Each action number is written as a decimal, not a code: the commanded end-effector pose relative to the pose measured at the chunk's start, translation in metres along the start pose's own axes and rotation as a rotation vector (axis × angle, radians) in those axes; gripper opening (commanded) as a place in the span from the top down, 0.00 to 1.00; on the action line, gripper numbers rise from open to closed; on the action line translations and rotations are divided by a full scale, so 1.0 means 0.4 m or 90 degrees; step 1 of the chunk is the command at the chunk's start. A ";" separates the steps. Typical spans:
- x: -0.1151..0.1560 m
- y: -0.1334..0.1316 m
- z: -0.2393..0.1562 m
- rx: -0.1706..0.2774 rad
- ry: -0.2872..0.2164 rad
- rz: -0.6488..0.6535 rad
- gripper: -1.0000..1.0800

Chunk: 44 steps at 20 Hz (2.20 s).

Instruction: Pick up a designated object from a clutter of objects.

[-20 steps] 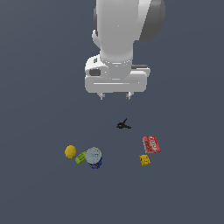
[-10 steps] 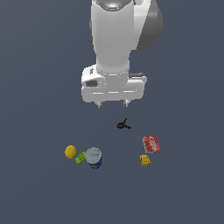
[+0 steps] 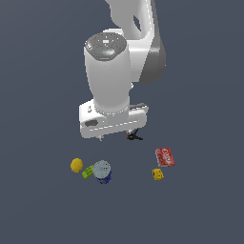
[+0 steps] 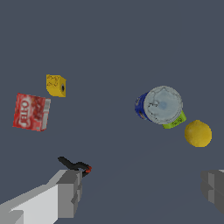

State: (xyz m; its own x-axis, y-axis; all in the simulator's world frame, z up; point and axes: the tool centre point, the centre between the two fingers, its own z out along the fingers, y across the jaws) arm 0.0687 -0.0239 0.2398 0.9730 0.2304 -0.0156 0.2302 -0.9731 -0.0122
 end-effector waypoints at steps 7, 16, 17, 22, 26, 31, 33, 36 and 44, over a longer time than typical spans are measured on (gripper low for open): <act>0.094 0.104 0.148 -0.004 0.006 -0.103 0.04; 0.138 0.171 0.257 -0.008 0.008 -0.169 0.04; 0.140 0.175 0.264 -0.008 0.008 -0.173 0.04; 0.146 0.186 0.284 -0.009 0.009 -0.185 0.04; 0.145 0.186 0.287 -0.009 0.008 -0.183 0.04; 0.145 0.186 0.336 -0.009 0.008 -0.184 0.04; 0.144 0.186 0.367 -0.009 0.008 -0.184 0.04; 0.145 0.187 0.399 -0.009 0.009 -0.185 0.04; 0.148 0.188 0.409 -0.009 0.009 -0.185 1.00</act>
State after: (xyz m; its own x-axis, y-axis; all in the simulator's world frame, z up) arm 0.1403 -0.0824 0.0738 0.8664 0.4994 -0.0011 0.4994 -0.8664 -0.0007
